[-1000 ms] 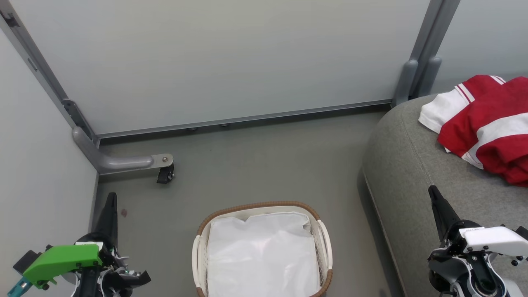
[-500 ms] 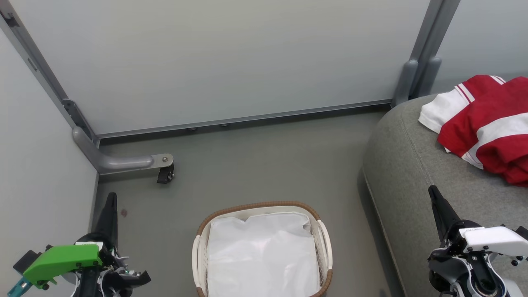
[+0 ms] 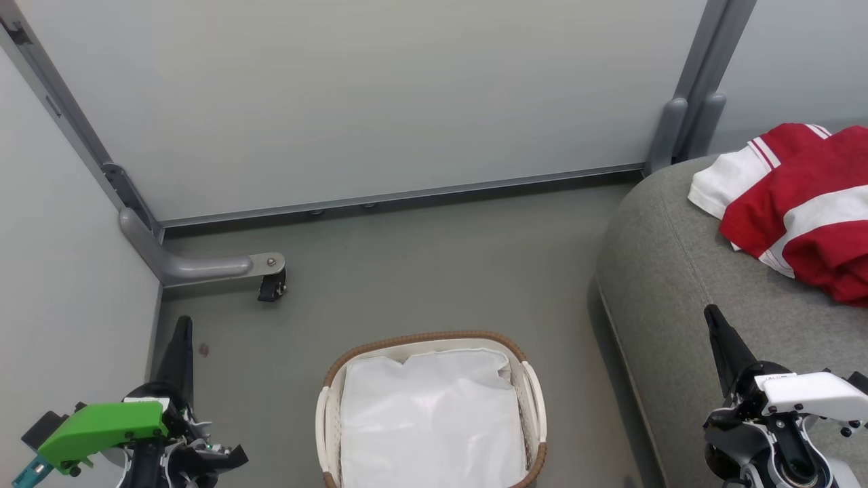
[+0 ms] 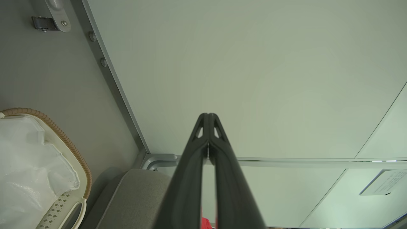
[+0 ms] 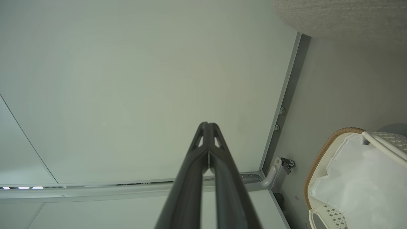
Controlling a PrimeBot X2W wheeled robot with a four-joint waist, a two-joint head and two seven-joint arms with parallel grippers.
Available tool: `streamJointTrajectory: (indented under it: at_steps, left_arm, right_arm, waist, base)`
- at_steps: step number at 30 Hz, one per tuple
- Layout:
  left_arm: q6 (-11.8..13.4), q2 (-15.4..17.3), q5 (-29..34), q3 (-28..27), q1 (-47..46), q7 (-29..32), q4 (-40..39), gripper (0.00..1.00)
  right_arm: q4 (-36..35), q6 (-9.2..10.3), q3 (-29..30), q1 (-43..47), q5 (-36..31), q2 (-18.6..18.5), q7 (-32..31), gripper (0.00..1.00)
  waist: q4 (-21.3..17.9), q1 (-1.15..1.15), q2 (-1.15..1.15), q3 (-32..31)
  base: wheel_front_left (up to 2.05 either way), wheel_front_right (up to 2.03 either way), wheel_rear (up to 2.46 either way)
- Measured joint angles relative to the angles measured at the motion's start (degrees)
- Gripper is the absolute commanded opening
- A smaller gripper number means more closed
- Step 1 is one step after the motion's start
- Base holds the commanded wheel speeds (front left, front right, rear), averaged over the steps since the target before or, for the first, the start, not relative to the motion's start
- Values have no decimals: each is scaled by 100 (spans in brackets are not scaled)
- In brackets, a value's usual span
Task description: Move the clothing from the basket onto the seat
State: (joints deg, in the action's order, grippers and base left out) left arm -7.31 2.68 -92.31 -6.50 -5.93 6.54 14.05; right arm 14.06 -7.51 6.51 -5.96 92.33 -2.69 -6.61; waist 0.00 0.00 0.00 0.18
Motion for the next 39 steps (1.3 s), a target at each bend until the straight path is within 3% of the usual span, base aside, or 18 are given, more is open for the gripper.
streamJointTrajectory:
  at_steps: [39]
  left_arm:
    - [0, 0, 0, 0, -1, 0, 0, 0]
  right_arm:
    - [0, 1, 0, -1, 0, 0, 0, 0]
  waist:
    - [0, 0, 0, 0]
  base:
    - [0, 0, 0]
